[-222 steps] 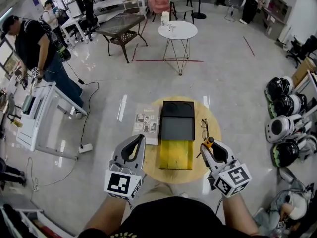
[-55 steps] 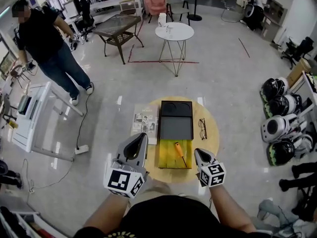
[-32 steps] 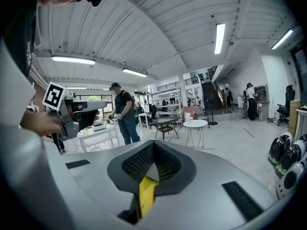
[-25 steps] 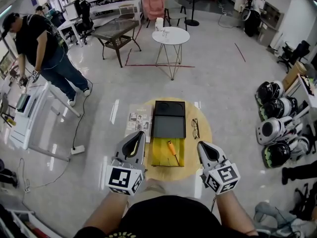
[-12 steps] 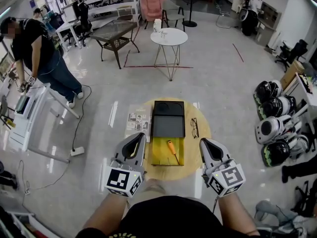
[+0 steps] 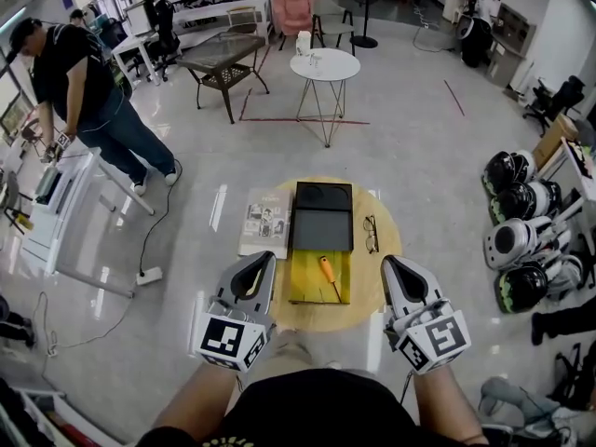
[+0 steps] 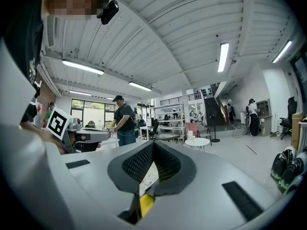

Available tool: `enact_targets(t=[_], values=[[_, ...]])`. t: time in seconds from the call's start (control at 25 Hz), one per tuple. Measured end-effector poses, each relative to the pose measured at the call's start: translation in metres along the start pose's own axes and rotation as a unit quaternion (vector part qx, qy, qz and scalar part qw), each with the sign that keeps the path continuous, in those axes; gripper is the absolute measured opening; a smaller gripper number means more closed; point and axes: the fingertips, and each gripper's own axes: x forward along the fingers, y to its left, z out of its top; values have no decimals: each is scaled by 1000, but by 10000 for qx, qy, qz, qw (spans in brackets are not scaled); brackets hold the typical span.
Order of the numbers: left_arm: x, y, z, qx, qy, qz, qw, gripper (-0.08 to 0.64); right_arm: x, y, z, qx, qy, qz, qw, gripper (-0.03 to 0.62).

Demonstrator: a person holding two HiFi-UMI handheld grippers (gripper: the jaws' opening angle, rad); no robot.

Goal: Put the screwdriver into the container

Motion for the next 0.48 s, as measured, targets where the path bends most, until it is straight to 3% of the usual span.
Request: enact_targets(t=[0.48], values=[[-4, 16, -1, 30, 96, 9, 9999, 16, 13, 12, 8, 24, -1, 77, 10000, 14]])
